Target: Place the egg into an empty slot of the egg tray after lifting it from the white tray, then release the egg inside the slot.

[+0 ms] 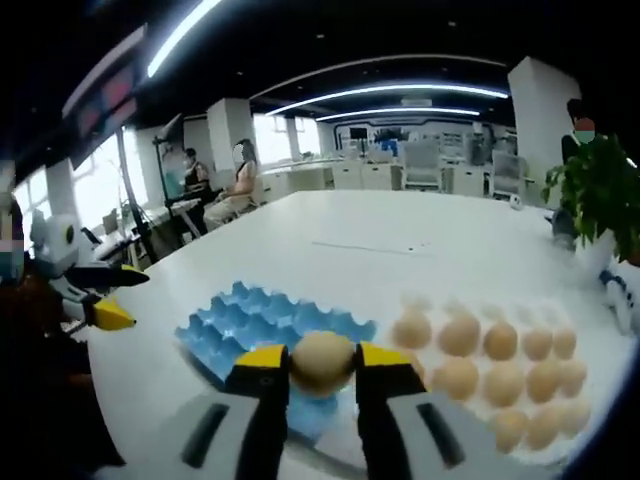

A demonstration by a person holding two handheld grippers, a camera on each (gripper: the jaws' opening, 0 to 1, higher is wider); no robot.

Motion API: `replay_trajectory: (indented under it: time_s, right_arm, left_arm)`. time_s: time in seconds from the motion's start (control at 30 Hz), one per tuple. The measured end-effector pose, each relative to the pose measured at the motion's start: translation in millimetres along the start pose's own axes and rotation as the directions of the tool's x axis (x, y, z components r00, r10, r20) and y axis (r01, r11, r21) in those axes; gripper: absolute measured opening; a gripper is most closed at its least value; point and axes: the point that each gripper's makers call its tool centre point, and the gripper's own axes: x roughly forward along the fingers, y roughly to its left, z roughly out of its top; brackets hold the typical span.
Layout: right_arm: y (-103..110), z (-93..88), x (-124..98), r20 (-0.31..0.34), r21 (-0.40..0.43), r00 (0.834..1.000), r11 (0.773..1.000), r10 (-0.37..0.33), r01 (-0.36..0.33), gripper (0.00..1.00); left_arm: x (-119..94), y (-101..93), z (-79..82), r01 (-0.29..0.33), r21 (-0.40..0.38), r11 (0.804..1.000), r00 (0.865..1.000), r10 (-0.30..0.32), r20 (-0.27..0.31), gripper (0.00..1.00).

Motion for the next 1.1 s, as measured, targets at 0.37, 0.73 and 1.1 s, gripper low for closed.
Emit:
replay_trajectory:
  time_s: [0.37,0.73,1.1]
  right_arm:
    - [74.1,14.4,40.8,-0.004,-0.068,0.983,0.981,0.182,-0.182,0.25]
    - [140.9,10.5,84.8,-0.046,-0.163,0.943,0.929,0.328,-0.331,0.25]
    - [172.6,-11.5,106.5,-0.121,-0.24,0.912,0.879,0.393,-0.411,0.25]
  left_arm:
    - [-0.3,3.8,-7.6,0.011,0.028,1.0,1.0,-0.01,-0.02,0.72]
    - [0.1,7.0,-11.0,0.036,0.067,0.997,0.999,-0.034,-0.03,0.71]
    - [0.3,13.2,-11.2,0.06,0.095,0.994,0.998,-0.058,-0.032,0.71]
